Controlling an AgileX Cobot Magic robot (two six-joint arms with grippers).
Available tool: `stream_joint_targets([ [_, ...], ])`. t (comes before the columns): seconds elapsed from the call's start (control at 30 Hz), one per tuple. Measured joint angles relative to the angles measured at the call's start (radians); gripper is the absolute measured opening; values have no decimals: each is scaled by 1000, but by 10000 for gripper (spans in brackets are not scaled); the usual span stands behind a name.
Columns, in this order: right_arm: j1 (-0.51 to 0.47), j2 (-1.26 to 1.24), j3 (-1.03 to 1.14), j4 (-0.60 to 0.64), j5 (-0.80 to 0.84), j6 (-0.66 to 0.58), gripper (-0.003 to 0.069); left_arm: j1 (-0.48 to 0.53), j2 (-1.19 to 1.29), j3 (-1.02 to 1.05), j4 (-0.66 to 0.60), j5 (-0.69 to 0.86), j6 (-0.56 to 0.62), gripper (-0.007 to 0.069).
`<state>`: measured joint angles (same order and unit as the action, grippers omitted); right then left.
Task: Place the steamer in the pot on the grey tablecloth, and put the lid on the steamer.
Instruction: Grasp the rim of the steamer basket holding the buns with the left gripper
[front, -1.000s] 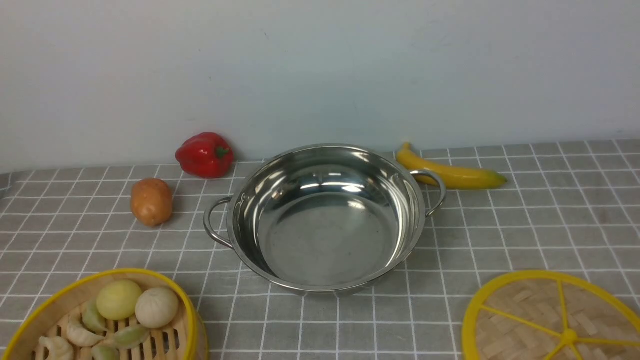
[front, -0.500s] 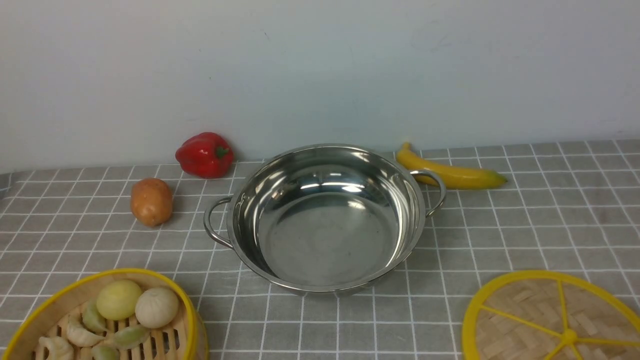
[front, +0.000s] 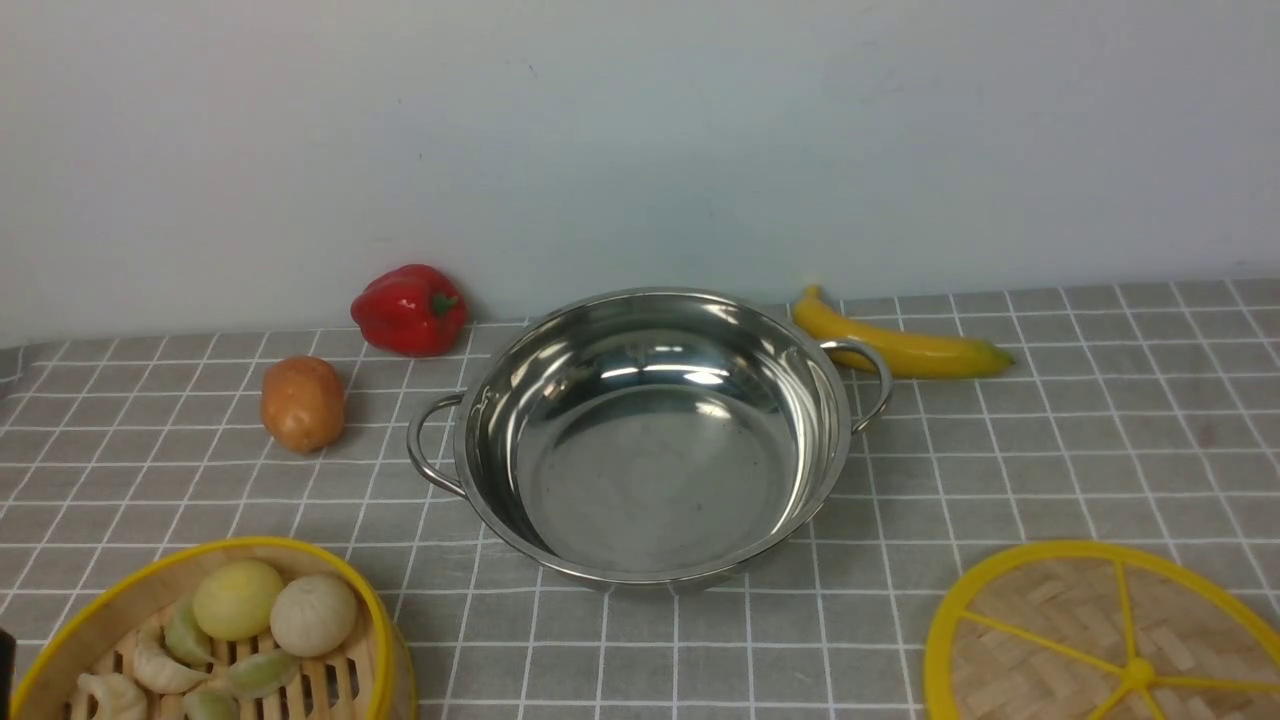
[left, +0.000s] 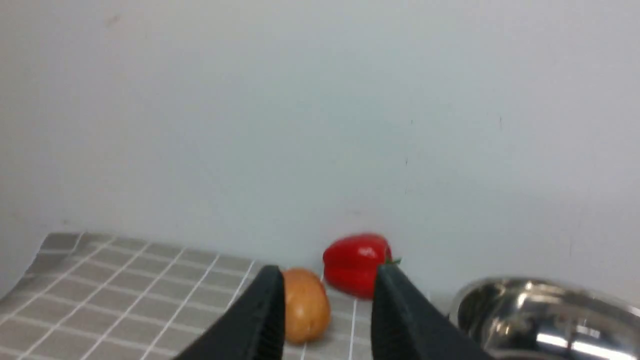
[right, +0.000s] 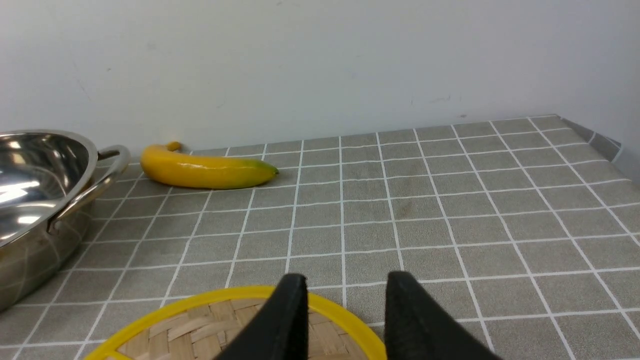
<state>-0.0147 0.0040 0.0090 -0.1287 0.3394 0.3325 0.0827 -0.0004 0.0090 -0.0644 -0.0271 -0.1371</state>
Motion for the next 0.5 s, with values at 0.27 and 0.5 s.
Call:
stream_joint_targets([
  [0.27,0,0,0,0,0,0,240,0,14,-59,-31,62,-169,243],
  [0.5,0,0,0,0,0,0,240,-1,177,-271,-68,334,-153,243],
])
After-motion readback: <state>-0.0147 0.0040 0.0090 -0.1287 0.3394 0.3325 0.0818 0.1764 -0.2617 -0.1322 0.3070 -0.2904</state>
